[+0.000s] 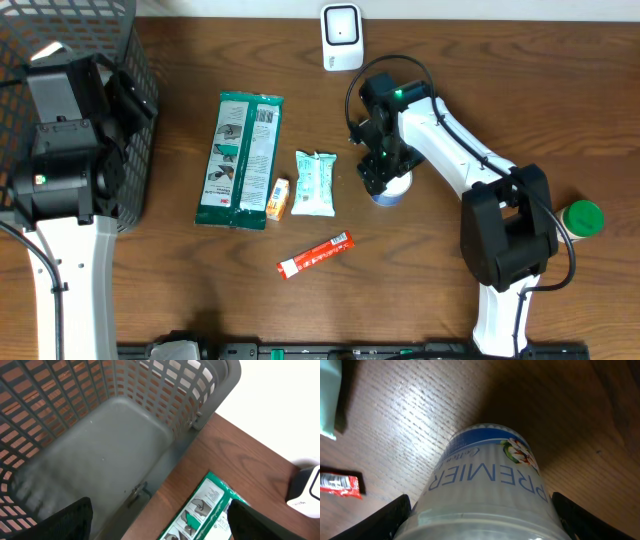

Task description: Scan the item barcode

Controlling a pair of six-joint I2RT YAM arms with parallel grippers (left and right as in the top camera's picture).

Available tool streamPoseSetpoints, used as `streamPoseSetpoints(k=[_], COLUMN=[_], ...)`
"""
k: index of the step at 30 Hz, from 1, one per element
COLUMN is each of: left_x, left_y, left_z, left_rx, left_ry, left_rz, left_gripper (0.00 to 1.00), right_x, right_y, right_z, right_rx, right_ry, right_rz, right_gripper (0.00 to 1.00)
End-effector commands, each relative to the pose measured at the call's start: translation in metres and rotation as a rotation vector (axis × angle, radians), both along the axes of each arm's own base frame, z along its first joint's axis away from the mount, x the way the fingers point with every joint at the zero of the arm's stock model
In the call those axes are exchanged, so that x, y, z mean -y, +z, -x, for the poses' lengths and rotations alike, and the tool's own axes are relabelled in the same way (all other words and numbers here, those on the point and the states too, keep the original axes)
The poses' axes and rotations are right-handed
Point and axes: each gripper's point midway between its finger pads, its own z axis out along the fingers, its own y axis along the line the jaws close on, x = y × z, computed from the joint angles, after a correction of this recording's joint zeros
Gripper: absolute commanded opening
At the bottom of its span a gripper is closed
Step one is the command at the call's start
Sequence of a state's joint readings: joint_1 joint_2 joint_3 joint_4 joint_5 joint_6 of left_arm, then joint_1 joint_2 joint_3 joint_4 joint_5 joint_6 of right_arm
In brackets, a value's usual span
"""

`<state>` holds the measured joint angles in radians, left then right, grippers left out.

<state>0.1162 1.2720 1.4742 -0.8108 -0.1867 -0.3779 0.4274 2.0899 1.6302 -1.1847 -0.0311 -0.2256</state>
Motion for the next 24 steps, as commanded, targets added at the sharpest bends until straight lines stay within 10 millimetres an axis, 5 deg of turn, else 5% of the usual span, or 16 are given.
streamPoseSetpoints(k=[1,10,15,18,24], left_x=[-0.003,-0.003,-0.003,-0.003,-0.003], left_y=[0.001,0.001,0.001,0.001,0.001], left_z=[0.000,0.000,0.000,0.000,0.000], left_rx=[0.000,0.000,0.000,0.000,0.001], left_ry=[0.009,0.009,0.009,0.009,0.009], left_rz=[-0.007,-0.007,-0.007,-0.007,-0.007], left_gripper=[0.84,0.84,0.84,0.84,0.84], right_x=[0.000,0.009,0.003,0.005,0.007], right_y=[0.004,0.004,0.005,0.011,0.035], right_z=[-0.006,-0.023,-0.023,-0.029,-0.044], right_rx=[0.028,0.056,0.007,0.015,0.057], right_ry=[-0.126,-0.593,-0.714,-0.725,-0.622], right_rz=[-0.001,-0.011,-0.071,-0.090,-0.119], right_gripper=[0.60,0.45,0.64,0.99,0.99])
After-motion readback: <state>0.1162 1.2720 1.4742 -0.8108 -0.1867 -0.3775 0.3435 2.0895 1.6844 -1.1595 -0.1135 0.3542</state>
